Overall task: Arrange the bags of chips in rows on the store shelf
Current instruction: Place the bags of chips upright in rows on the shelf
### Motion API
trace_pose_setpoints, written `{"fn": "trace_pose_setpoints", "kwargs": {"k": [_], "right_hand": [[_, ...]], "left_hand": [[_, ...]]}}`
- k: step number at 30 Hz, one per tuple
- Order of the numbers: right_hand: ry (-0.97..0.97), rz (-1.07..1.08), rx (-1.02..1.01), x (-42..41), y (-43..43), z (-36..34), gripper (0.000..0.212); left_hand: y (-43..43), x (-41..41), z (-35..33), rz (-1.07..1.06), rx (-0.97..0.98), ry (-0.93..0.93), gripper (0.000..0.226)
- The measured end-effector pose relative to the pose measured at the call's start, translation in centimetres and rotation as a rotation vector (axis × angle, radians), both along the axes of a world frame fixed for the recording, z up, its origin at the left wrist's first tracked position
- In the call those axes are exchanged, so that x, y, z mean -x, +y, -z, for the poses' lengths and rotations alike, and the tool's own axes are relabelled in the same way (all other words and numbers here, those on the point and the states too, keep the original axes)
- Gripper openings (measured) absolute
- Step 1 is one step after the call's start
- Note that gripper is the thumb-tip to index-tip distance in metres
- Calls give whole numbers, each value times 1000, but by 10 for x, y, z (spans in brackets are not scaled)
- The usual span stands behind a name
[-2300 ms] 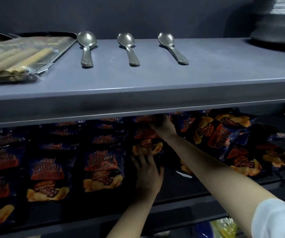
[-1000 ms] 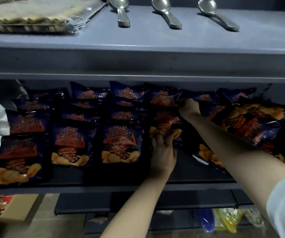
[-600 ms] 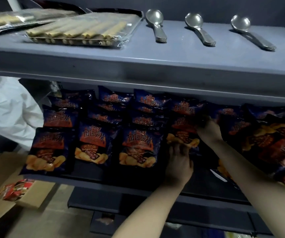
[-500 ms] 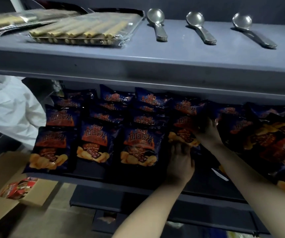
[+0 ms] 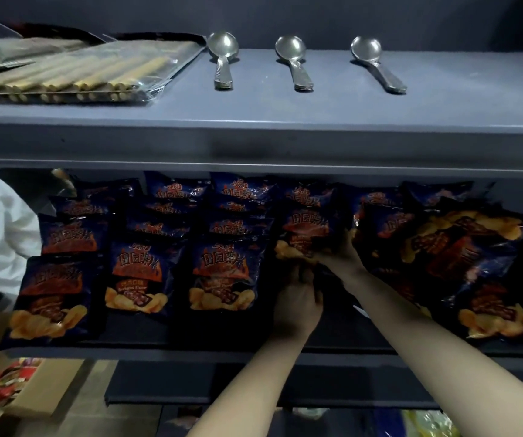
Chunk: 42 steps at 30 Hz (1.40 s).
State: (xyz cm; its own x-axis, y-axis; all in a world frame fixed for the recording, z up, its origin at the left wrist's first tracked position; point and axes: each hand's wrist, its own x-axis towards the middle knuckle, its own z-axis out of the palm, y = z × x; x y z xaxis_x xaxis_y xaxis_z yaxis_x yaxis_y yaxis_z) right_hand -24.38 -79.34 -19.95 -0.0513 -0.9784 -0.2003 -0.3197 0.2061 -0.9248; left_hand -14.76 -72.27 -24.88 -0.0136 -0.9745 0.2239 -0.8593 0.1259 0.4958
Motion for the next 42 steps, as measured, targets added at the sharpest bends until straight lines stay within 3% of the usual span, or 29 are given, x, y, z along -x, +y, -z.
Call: {"fn": "trace_pose_setpoints", "kwargs": {"k": [3,5,12,16,20,23,28,34,42], "right_hand": [[-110,53,-42,-1,-1,-7,44],[-106,45,-61,-2,0,-12,27],[-88,-100,-55,9,-12,-19,34],[42,-139,-142,13,-21,-25,17],[128,-79,-168,7,-30,-22,32],[216,-62,-104,3,-32,-21,20],[279,-31,21,-2,-30,-16,30],[374,-14,-3,1,-28,-10,29],[5,-76,77,15,-5,-39,54]], "left_hand": [[1,0,-1,-10,-16,-18,37],[2,0,-2,-17,17,-26,34],[2,1,0,-69,106,-25,48],[0,1,2,-92,123,-10,59],[-5,2,2,-97,11,-36,76],[-9,3,3,-69,-61,-49,73],[-12,3,5,-52,-93,-99,71],[-11,3,4,-41,-141,-129,72],[-10,3,3,-67,-118,-114,73]]}}
